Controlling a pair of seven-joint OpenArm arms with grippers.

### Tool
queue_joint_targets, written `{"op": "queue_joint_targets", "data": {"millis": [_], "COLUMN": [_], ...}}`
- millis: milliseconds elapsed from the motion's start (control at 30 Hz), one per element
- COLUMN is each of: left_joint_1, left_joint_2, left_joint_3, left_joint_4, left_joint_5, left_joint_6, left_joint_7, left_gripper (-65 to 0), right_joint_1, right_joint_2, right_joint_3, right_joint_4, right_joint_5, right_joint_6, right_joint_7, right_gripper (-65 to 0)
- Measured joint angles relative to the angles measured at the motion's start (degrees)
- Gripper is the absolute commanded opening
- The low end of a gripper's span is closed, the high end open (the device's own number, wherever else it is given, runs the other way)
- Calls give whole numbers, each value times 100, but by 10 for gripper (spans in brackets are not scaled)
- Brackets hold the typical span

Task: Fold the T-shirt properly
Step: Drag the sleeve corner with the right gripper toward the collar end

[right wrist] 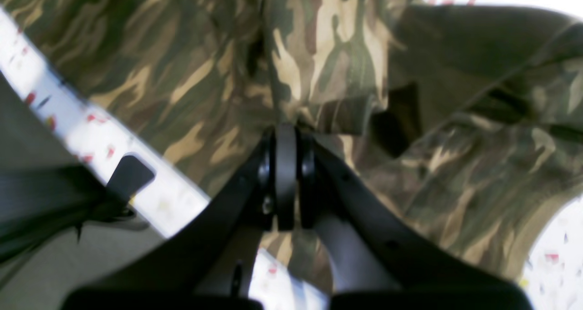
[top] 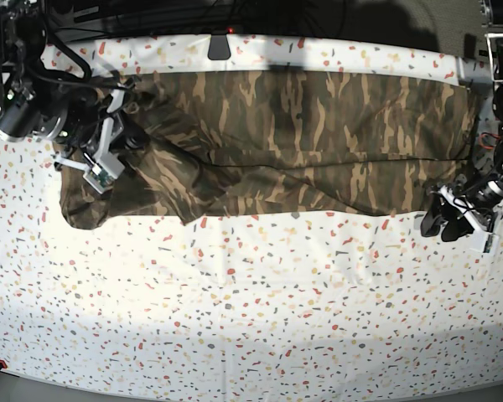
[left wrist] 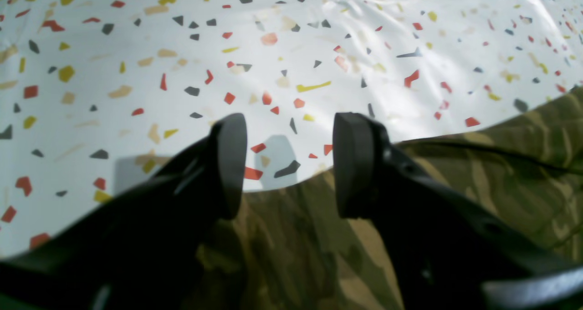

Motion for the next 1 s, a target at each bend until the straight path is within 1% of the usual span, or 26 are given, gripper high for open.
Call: {"op": "queue_joint_targets", "data": {"millis": [67, 300, 533, 633, 700, 767, 800, 900, 1000], "left_joint_1": [7, 13, 15, 13, 13, 9, 11, 22, 26], "left_joint_2": [0, -4, 0, 0, 2, 0, 0, 0, 4], "left_joint_3": [0, 0, 0, 0, 0, 0, 0, 0, 0], "left_joint_4": [0, 0, 0, 0, 0, 0, 0, 0, 0], "left_joint_5": [13, 52, 55, 52, 48, 48, 50, 57, 50], "left_joint_6": [-2, -2, -2, -4, -7, -4, -4, -2, -4], "left_joint_7": [-2, 0, 0, 0, 0, 251, 426, 905, 1093], "left_gripper": [-354, -354, -354, -354, -354, -354, -354, -354, -354], "right_joint_1": [-334, -1373, -2260, -2575, -2664, -2656, -2627, -2618, -2629], "right_joint_2": [4, 0, 2, 2, 2, 2, 2, 0, 4], "right_joint_3": [173, 855, 1753, 2035, 2070, 2068, 2070, 2070, 2068], "right_joint_4": [249, 1167, 1318, 1322, 1320, 1320, 1322, 1322, 1322], "right_joint_5": [-13, 4, 4, 4, -13, 4, 4, 2, -15], "right_joint_6": [2, 2, 0, 0, 0, 0, 0, 0, 0], "right_joint_7": [-203, -162, -144, -129, 136, 422, 472, 479, 507], "right_gripper": [-650, -650, -650, -650, -650, -650, -650, -650, -650]}}
